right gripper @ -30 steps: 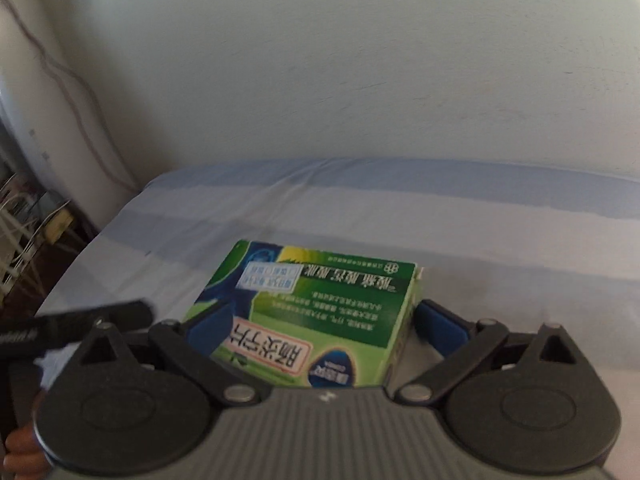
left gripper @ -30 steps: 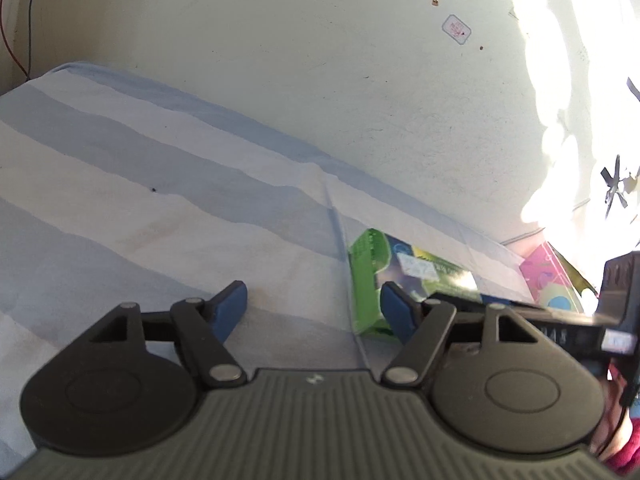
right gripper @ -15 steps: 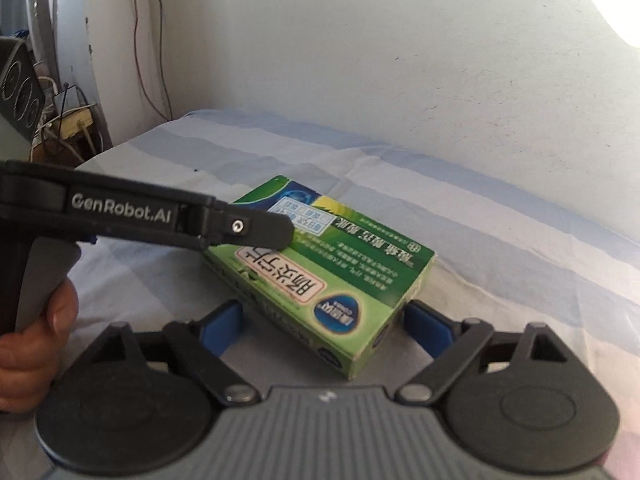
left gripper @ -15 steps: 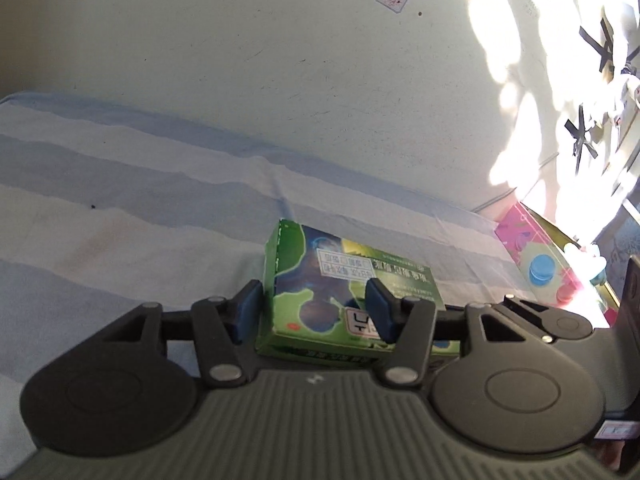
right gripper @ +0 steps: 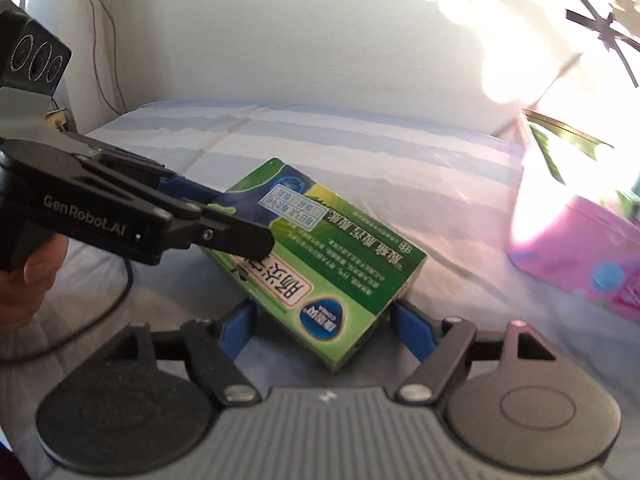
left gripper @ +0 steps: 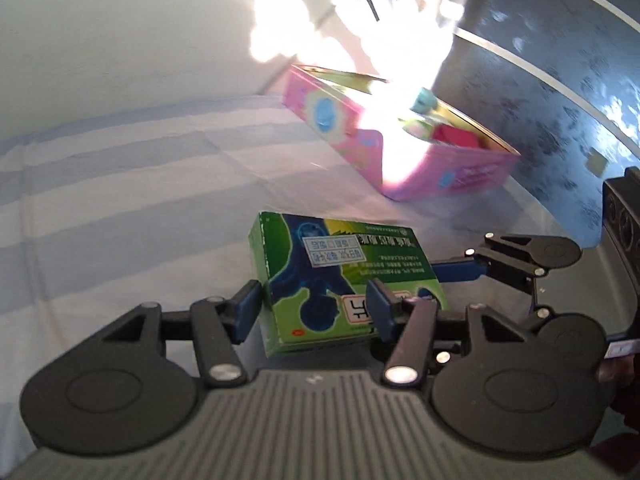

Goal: Organize objects
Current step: 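Carry the medicine box with the right gripper and release it into the tin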

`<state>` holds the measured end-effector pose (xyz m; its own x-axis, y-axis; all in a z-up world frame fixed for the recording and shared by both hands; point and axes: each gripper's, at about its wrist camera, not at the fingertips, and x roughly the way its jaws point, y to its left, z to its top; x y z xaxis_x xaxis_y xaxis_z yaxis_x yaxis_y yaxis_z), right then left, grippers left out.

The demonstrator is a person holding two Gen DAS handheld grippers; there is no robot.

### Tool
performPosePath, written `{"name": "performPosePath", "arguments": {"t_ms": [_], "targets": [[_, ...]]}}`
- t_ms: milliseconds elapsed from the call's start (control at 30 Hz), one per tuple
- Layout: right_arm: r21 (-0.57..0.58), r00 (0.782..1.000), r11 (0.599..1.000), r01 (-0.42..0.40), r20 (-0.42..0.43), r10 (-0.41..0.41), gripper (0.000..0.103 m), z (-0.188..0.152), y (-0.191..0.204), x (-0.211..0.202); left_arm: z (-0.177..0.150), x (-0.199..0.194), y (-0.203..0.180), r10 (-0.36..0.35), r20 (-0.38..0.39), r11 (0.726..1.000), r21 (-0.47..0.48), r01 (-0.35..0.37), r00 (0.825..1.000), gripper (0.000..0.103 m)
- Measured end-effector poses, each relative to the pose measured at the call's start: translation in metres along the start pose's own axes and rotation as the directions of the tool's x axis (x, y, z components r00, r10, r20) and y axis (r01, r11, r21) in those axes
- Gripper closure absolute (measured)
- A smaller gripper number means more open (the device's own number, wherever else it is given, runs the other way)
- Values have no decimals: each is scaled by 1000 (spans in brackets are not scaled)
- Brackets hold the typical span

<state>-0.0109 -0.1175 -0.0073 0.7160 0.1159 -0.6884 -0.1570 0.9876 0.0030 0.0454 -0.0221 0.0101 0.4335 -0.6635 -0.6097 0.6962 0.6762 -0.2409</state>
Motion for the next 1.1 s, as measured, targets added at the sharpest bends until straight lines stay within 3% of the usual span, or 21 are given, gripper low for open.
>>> {"name": "performPosePath", "arguments": {"t_ms": [167,300,500,600,733,900,1100], "targets": [[88,994,991,101,34,-104,27,-58,-39,-58,4,31,-67,-95,-58,991,84,100,994,43],[187,981,970,157,84,-175,27,-80,-74,-92,20,42,-115,-120,-41,975,182,126,992,43],[194,925,949,250,242,-293,26,-47,-127,-132,94,48,-156,-130,63,969,219,113,990,43],[188,915,948,258,269,-302,26,-14,-172,-133,134,72,-169,-106,81,975,202,88,991,42],[203,942,953,226,203,-267,26,20,-238,-109,175,128,-171,-82,19,991,111,79,996,42],[204,973,956,212,47,-225,25,45,-301,-58,205,195,-158,-77,-94,997,8,78,993,42],[169,968,953,251,-37,-248,29,68,-330,-13,229,236,-148,21,-108,1000,-15,-23,994,38]]}}
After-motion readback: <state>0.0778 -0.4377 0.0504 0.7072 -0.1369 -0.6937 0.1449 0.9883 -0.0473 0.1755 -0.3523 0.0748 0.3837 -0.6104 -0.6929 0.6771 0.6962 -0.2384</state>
